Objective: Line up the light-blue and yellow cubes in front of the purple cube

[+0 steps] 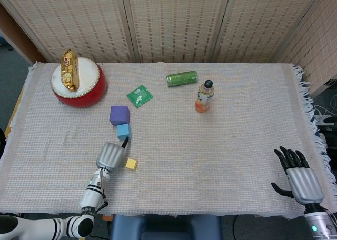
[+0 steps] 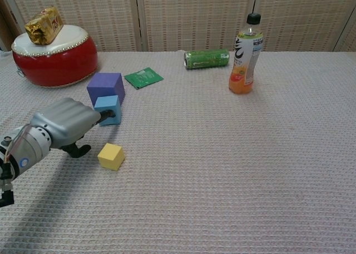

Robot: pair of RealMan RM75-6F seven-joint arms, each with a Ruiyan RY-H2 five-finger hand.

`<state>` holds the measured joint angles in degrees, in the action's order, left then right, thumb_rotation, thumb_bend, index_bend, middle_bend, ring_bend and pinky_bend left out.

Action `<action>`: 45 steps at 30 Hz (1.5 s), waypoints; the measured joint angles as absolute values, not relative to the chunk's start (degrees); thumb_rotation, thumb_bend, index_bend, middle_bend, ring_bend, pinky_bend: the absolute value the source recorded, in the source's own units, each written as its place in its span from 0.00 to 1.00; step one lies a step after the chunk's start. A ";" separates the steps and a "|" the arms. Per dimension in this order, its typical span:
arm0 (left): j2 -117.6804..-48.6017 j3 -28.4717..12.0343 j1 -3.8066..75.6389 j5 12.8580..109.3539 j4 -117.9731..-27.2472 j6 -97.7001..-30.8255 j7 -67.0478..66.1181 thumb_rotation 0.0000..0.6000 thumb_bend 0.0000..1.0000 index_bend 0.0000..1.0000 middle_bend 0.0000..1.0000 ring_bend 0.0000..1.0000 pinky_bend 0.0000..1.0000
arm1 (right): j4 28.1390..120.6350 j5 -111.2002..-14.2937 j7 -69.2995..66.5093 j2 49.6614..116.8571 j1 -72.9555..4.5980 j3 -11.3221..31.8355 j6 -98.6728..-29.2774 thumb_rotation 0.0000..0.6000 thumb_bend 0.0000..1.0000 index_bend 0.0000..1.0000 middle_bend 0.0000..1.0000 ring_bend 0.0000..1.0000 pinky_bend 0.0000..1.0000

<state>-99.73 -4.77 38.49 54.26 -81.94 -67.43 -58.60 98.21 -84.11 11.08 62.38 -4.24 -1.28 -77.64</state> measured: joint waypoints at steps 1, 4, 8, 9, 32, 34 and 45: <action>-99.77 -4.95 38.57 53.94 -81.64 -67.33 -58.57 1.00 0.41 0.09 1.00 1.00 1.00 | 98.21 -84.12 11.06 62.36 -4.23 -1.28 -77.64 0.83 0.00 0.00 0.00 0.00 0.00; -99.84 -5.20 38.69 53.19 -81.10 -67.09 -58.63 1.00 0.41 0.09 1.00 1.00 1.00 | 98.18 -84.09 11.05 62.35 -4.25 -1.27 -77.58 0.83 0.00 0.00 0.00 0.00 0.00; -99.87 -5.36 38.83 52.65 -80.61 -66.86 -58.61 1.00 0.41 0.09 1.00 1.00 1.00 | 98.21 -84.00 11.17 62.39 -4.27 -1.26 -77.51 0.83 0.00 0.00 0.00 0.00 0.00; -99.86 -5.42 38.86 52.60 -80.51 -66.86 -58.55 1.00 0.41 0.10 1.00 1.00 1.00 | 98.23 -83.98 11.22 62.40 -4.26 -1.25 -77.53 0.83 0.00 0.00 0.00 0.00 0.00; -99.33 -2.49 38.19 56.87 -83.58 -69.16 -58.89 1.00 0.41 0.09 1.00 1.00 1.00 | 98.51 -84.11 11.25 62.22 -4.22 -1.46 -77.38 0.83 0.00 0.00 0.00 0.00 0.00; -99.71 -2.65 38.61 57.29 -82.64 -69.41 -59.88 1.00 0.41 0.07 1.00 1.00 1.00 | 98.60 -84.23 11.17 62.11 -4.18 -1.53 -77.43 0.83 0.00 0.00 0.00 0.00 0.00; -103.55 -4.46 41.38 59.28 -75.20 -69.44 -64.30 1.00 0.41 0.07 1.00 1.00 1.00 | 98.86 -84.10 10.78 61.64 -4.09 -1.46 -77.52 0.83 0.00 0.00 0.00 0.00 0.00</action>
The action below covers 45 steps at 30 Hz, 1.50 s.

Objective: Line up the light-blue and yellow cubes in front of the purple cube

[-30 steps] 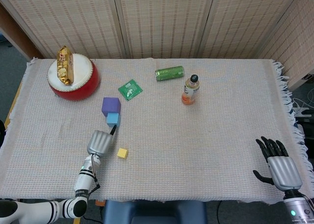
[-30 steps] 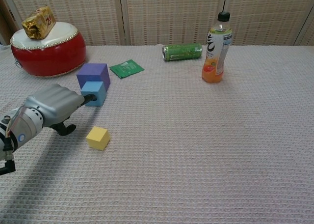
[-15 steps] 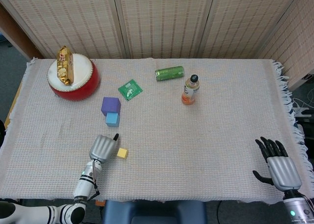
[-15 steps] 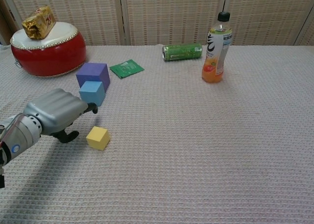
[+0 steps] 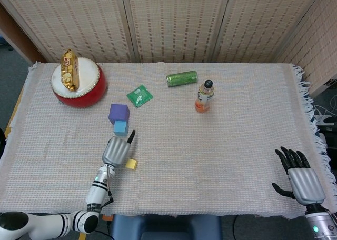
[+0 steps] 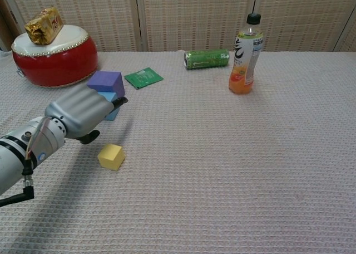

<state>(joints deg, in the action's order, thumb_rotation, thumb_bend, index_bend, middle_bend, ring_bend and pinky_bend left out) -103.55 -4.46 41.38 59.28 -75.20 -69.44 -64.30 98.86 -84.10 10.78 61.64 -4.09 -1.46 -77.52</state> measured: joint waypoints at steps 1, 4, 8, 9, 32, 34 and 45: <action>-104.00 -4.58 41.54 58.91 -74.50 -69.17 -65.12 1.00 0.41 0.08 1.00 1.00 1.00 | 98.90 -84.12 10.75 61.59 -4.07 -1.46 -77.57 0.83 0.00 0.00 0.00 0.00 0.00; -105.05 -5.19 41.99 57.00 -73.40 -68.41 -67.26 1.00 0.41 0.10 1.00 1.00 1.00 | 98.98 -84.23 10.59 61.44 -4.00 -1.48 -77.71 0.83 0.00 0.00 0.00 0.00 0.00; -106.15 -6.09 42.51 55.32 -72.17 -67.98 -69.02 1.00 0.42 0.11 1.00 1.00 1.00 | 99.02 -84.30 10.42 61.30 -3.94 -1.46 -77.85 0.83 0.00 0.00 0.00 0.00 0.00; -106.17 -6.12 42.53 55.29 -72.14 -67.98 -69.03 1.00 0.42 0.11 1.00 1.00 1.00 | 99.03 -84.31 10.38 61.28 -3.94 -1.46 -77.86 0.83 0.00 0.00 0.00 0.00 0.00; -105.54 -7.39 42.54 50.52 -72.15 -69.76 -74.12 1.00 0.43 0.21 1.00 1.00 1.00 | 99.28 -84.52 10.61 61.19 -3.83 -1.52 -77.97 0.83 0.00 0.00 0.00 0.00 0.00; -105.52 -7.46 42.58 50.28 -72.15 -69.79 -74.16 1.00 0.43 0.21 1.00 1.00 1.00 | 99.29 -84.54 10.58 61.16 -3.80 -1.51 -78.04 0.83 0.00 0.00 0.00 0.00 0.00; -105.22 -7.50 42.70 49.78 -71.76 -69.64 -73.57 1.00 0.43 0.19 1.00 1.00 1.00 | 99.26 -84.46 10.66 61.22 -3.83 -1.51 -77.87 0.83 0.00 0.00 0.00 0.00 0.00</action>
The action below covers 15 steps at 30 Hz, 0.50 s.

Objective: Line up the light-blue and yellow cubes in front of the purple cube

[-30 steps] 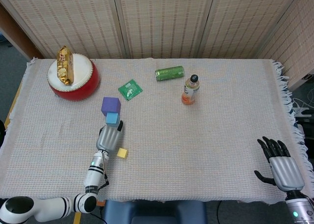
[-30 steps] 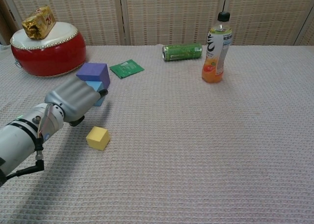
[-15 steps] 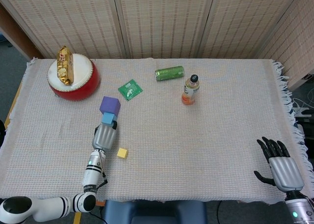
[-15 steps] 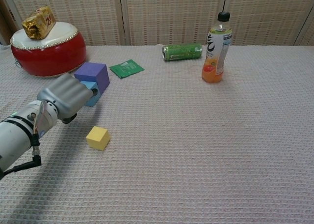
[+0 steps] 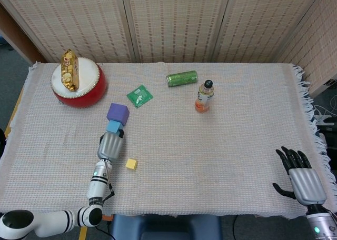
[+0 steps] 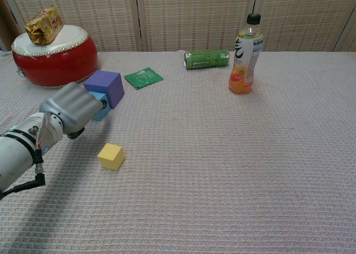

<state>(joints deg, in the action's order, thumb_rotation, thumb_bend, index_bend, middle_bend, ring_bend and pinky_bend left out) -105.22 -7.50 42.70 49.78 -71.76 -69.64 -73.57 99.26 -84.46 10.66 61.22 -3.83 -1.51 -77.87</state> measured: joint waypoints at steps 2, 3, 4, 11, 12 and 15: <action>-105.18 -7.65 42.76 49.59 -71.55 -69.53 -73.36 1.00 0.43 0.18 1.00 1.00 1.00 | 99.26 -84.41 10.68 61.23 -3.84 -1.47 -77.85 0.83 0.00 0.00 0.00 0.00 0.00; -105.15 -7.70 42.80 49.52 -71.44 -69.46 -73.30 1.00 0.43 0.17 1.00 1.00 1.00 | 99.25 -84.37 10.70 61.24 -3.85 -1.47 -77.81 0.83 0.00 0.00 0.00 0.00 0.00; -105.12 -7.77 42.83 49.45 -71.38 -69.40 -73.16 1.00 0.43 0.17 1.00 1.00 1.00 | 99.25 -84.35 10.72 61.24 -3.87 -1.46 -77.77 0.83 0.00 0.00 0.00 0.00 0.00; -105.04 -7.91 43.05 49.16 -71.00 -69.34 -72.94 1.00 0.43 0.17 1.00 1.00 1.00 | 99.27 -84.27 10.74 61.23 -3.86 -1.42 -77.78 0.83 0.00 0.00 0.00 0.00 0.00; -105.02 -7.91 43.06 49.12 -71.00 -69.33 -72.91 1.00 0.43 0.18 1.00 1.00 1.00 | 99.28 -84.28 10.73 61.22 -3.85 -1.43 -77.80 0.83 0.00 0.00 0.00 0.00 0.00; -104.95 -7.90 43.09 49.08 -70.97 -69.34 -72.75 1.00 0.43 0.18 1.00 1.00 1.00 | 99.28 -84.28 10.79 61.23 -3.86 -1.43 -77.77 0.83 0.00 0.00 0.00 0.00 0.00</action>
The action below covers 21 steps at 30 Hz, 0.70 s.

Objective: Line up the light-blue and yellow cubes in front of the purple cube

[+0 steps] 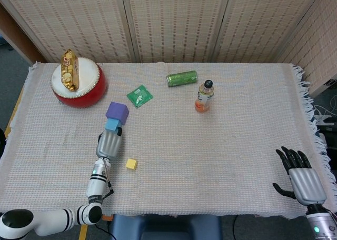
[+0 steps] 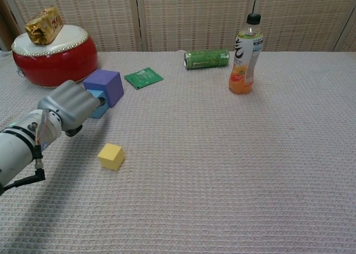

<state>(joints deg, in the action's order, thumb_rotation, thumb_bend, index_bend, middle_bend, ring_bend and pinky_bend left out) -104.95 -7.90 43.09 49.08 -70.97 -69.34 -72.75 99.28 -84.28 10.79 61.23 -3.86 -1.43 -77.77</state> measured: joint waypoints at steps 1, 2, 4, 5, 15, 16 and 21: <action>-104.94 -7.89 43.09 49.03 -70.91 -69.35 -72.74 1.00 0.43 0.19 1.00 1.00 1.00 | 99.28 -84.27 10.81 61.23 -3.86 -1.43 -77.77 0.83 0.00 0.00 0.00 0.00 0.00; -104.95 -7.90 43.09 48.94 -70.87 -69.34 -72.74 1.00 0.43 0.19 1.00 1.00 1.00 | 99.29 -84.26 10.84 61.24 -3.86 -1.44 -77.76 0.83 0.00 0.00 0.00 0.00 0.00; -104.98 -7.96 43.13 48.62 -70.68 -69.22 -72.76 1.00 0.43 0.19 1.00 1.00 1.00 | 99.31 -84.29 10.84 61.24 -3.85 -1.45 -77.77 0.83 0.00 0.00 0.00 0.00 0.00; -104.98 -8.00 43.13 48.45 -70.63 -69.14 -72.76 1.00 0.43 0.19 1.00 1.00 1.00 | 99.29 -84.30 10.85 61.25 -3.83 -1.45 -77.80 0.83 0.00 0.00 0.00 0.00 0.00; -105.05 -7.35 43.43 51.30 -69.87 -68.21 -69.02 1.00 0.43 0.14 1.00 1.00 1.00 | 99.31 -84.09 10.90 61.19 -3.82 -1.37 -77.78 0.83 0.00 0.00 0.00 0.00 0.00; -105.05 -7.13 43.37 51.79 -69.90 -68.26 -68.60 1.00 0.43 0.14 1.00 1.00 1.00 | 99.32 -84.10 10.88 61.17 -3.82 -1.38 -77.79 0.83 0.00 0.00 0.00 0.00 0.00; -104.69 -5.95 42.85 53.47 -71.79 -69.29 -68.34 1.00 0.43 0.15 1.00 1.00 1.00 | 99.42 -84.26 10.84 61.08 -3.78 -1.45 -77.85 0.83 0.00 0.00 0.00 0.00 0.00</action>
